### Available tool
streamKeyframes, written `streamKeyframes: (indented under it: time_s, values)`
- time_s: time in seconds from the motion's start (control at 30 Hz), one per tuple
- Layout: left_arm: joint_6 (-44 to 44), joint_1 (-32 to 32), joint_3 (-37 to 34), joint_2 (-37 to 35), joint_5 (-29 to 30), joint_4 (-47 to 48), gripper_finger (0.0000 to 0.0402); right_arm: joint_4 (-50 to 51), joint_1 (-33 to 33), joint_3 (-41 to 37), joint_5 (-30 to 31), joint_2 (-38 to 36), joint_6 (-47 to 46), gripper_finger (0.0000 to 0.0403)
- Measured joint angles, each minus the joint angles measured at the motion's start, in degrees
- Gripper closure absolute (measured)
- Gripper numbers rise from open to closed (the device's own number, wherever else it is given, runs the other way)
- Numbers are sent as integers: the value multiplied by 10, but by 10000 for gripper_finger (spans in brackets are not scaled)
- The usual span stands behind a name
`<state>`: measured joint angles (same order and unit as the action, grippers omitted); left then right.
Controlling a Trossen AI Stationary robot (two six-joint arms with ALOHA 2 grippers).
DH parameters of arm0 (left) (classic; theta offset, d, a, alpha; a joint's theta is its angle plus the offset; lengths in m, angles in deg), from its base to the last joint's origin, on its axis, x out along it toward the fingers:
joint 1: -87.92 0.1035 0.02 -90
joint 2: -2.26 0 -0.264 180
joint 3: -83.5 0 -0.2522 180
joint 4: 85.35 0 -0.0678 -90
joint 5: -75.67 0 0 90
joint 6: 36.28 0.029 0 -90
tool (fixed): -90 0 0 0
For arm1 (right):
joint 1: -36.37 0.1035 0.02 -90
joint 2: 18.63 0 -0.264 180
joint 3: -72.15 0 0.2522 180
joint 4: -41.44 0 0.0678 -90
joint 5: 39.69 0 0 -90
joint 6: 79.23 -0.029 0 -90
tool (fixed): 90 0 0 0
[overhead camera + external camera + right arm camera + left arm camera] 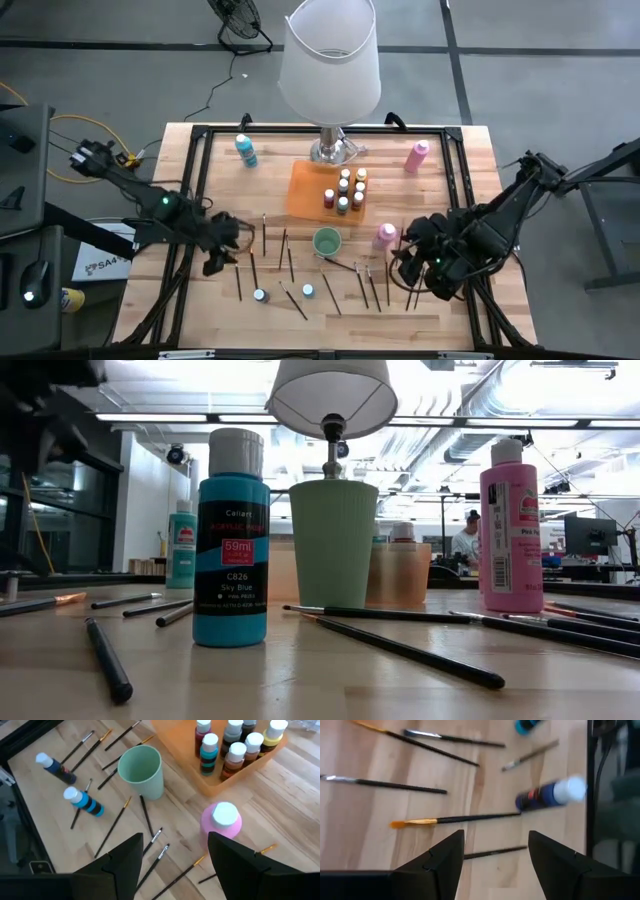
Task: Pick & Place Paint Supplies
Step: Put the small dark blue paint bottle into the orange bin
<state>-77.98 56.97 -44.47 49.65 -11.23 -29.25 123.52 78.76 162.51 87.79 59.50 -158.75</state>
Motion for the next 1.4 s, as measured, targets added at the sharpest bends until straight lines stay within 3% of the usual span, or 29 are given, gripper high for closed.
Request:
streamKeyframes:
  time_s: [0.3,0.5,0.7,1.1,1.4]
  values:
    - [113,-29,-28,65,-35,-37,186,-29,1,0,-31,0,1,186]
    - [206,-30,-51,122,-58,-148,186,-30,1,0,-33,0,0,186]
    - [221,-30,-82,166,-71,-224,186,-33,1,0,-33,0,0,186]
    - [178,-110,-200,172,19,-497,240,-42,1,0,-76,0,58,186]
    - [207,-137,-203,234,46,-551,247,-41,1,0,-76,0,63,186]
